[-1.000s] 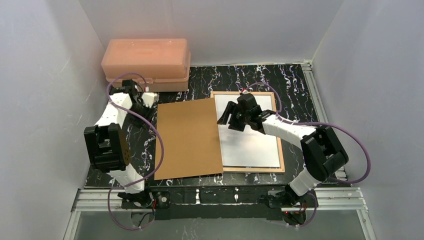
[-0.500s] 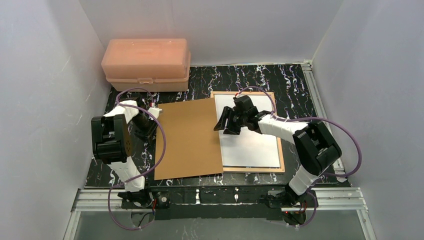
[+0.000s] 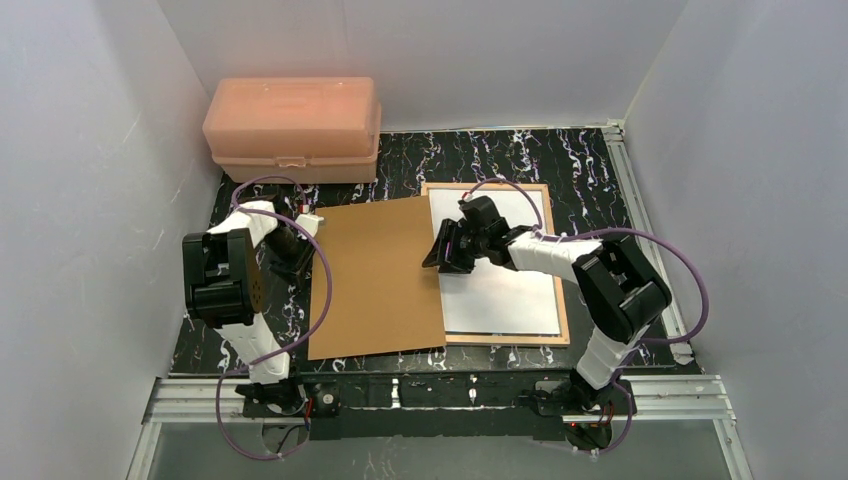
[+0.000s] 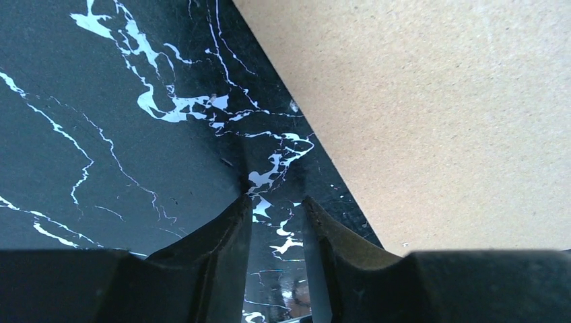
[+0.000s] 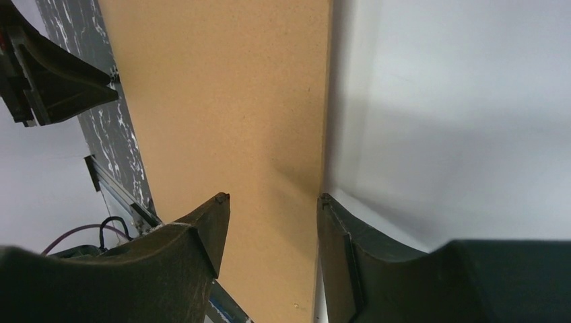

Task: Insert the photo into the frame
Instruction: Pick up the photo frame item at the center of the board.

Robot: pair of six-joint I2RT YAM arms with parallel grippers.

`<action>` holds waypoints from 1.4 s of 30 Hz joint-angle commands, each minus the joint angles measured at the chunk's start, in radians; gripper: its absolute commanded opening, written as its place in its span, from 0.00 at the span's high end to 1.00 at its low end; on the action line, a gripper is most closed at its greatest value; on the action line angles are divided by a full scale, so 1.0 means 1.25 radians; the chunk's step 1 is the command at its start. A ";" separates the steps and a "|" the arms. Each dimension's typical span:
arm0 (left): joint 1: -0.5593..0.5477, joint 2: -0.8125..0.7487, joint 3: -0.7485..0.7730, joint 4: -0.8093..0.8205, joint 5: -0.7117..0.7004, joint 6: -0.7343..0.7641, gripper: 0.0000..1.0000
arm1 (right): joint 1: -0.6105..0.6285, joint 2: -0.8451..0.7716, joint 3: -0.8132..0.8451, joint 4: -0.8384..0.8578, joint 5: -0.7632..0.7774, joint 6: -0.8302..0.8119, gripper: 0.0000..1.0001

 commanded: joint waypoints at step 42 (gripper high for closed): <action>-0.092 0.099 0.004 0.031 0.216 -0.049 0.77 | 0.047 -0.041 -0.037 0.259 -0.058 0.194 0.46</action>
